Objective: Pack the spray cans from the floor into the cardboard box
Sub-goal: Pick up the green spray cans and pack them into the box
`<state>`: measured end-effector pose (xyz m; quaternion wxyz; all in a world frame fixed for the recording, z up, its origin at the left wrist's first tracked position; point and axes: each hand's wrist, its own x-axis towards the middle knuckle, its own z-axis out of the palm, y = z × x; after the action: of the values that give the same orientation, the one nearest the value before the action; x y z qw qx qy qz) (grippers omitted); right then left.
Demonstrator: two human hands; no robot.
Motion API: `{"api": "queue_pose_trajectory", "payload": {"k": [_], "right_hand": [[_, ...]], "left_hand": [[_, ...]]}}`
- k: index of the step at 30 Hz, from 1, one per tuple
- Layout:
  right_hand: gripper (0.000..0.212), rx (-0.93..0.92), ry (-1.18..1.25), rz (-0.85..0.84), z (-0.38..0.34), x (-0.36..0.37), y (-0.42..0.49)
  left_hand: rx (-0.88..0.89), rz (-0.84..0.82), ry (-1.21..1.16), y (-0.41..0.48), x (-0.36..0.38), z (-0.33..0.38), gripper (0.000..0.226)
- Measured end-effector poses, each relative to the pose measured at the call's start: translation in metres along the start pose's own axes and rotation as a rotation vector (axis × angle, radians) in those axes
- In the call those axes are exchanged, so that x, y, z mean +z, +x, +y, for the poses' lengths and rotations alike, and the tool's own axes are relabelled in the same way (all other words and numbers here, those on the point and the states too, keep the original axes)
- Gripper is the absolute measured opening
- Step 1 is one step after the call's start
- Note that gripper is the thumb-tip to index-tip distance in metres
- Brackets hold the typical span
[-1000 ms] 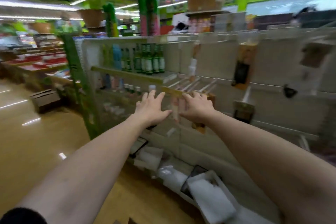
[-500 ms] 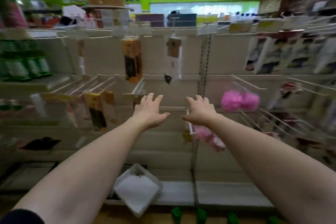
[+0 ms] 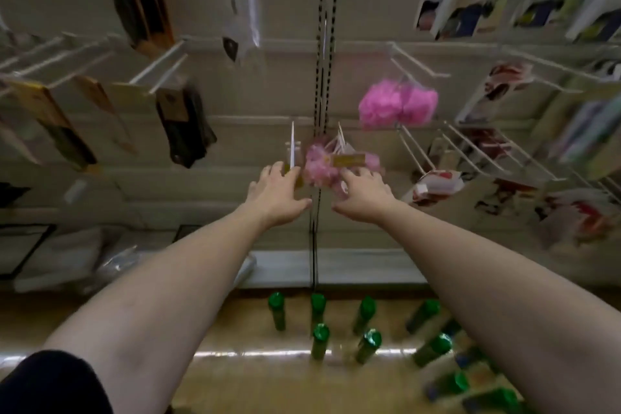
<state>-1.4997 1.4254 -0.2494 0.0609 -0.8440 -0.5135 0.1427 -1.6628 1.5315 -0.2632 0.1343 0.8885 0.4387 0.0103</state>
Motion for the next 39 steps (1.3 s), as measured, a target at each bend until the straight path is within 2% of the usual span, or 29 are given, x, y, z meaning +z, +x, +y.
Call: {"api": "queue_pose_trajectory", "payload": {"k": [6, 11, 18, 22, 30, 36, 39], "right_hand": [[0.074, 0.106, 0.009, -0.176, 0.012, 0.082, 0.028], [0.076, 0.218, 0.038, -0.285, 0.040, 0.153, 0.041], [0.075, 0.331, 0.041, -0.437, 0.132, 0.250, 0.042], [0.077, 0.376, 0.074, -0.505, 0.196, 0.332, 0.054], [0.082, 0.367, 0.070, -0.631, 0.266, 0.481, 0.052], [0.091, 0.193, -0.060, -0.598, 0.294, 0.566, 0.060], [0.092, 0.155, -0.024, -0.585, 0.306, 0.597, 0.066]], "left_hand": [[-0.059, -0.205, 0.030, 0.027, 0.073, -0.043, 0.081], [0.013, -0.362, 0.043, 0.053, 0.144, -0.062, 0.081], [0.077, -0.559, 0.020, 0.063, 0.263, -0.038, 0.078], [0.098, -0.601, 0.044, 0.064, 0.360, -0.025, 0.074], [0.087, -0.761, 0.080, 0.053, 0.529, -0.029, 0.078], [0.091, -0.708, 0.174, 0.054, 0.611, -0.048, 0.086], [0.069, -0.703, 0.156, 0.053, 0.642, -0.056, 0.086]]}}
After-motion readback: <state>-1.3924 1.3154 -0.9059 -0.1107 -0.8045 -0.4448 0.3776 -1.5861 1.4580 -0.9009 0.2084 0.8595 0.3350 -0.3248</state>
